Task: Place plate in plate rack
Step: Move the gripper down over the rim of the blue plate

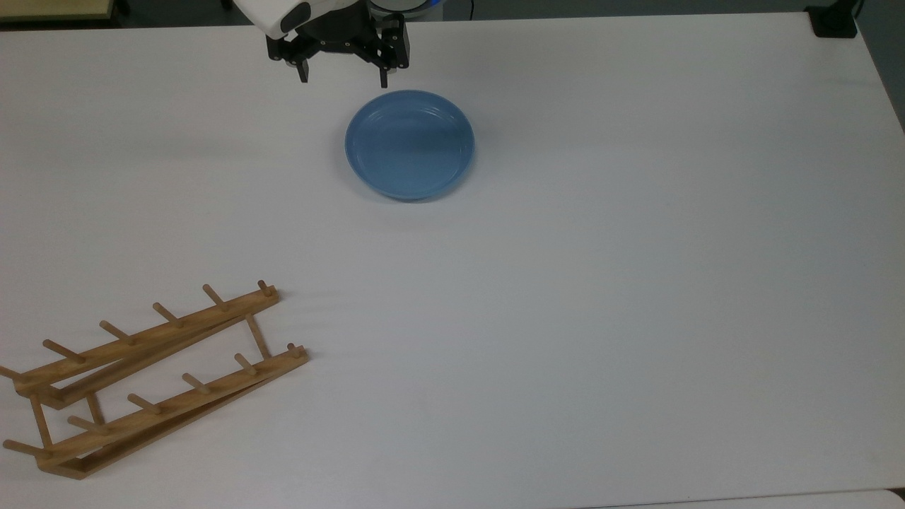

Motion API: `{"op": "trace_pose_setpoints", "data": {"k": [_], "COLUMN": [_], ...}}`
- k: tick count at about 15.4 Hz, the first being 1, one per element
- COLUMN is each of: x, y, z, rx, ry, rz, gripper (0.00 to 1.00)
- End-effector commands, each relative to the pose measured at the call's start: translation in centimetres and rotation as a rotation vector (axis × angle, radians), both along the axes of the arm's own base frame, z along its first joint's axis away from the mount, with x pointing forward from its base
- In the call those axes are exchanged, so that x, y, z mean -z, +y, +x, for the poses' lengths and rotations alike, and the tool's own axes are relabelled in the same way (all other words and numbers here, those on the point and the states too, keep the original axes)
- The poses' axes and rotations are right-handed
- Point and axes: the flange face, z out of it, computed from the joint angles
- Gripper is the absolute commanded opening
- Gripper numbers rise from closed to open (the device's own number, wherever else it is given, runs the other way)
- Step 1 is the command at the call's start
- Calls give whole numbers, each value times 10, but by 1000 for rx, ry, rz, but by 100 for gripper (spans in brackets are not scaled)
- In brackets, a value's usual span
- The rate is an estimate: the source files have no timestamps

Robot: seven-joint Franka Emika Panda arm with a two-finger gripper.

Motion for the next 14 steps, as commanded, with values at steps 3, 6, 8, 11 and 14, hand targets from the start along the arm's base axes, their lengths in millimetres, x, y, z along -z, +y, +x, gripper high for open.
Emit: {"op": "trace_pose_setpoints", "data": {"k": [3, 6, 8, 11, 14], "x": [-4, -4, -3, -4, -1], "y": [-1, -1, -1, -2, -5], "z": [-2, -2, -1, -2, -1], "rx": [4, 5, 5, 4, -8], "ry": [-16, -16, -15, -15, -9], "rz": [-16, -16, -16, -16, -1], "gripper": [100, 100, 100, 100, 100]}}
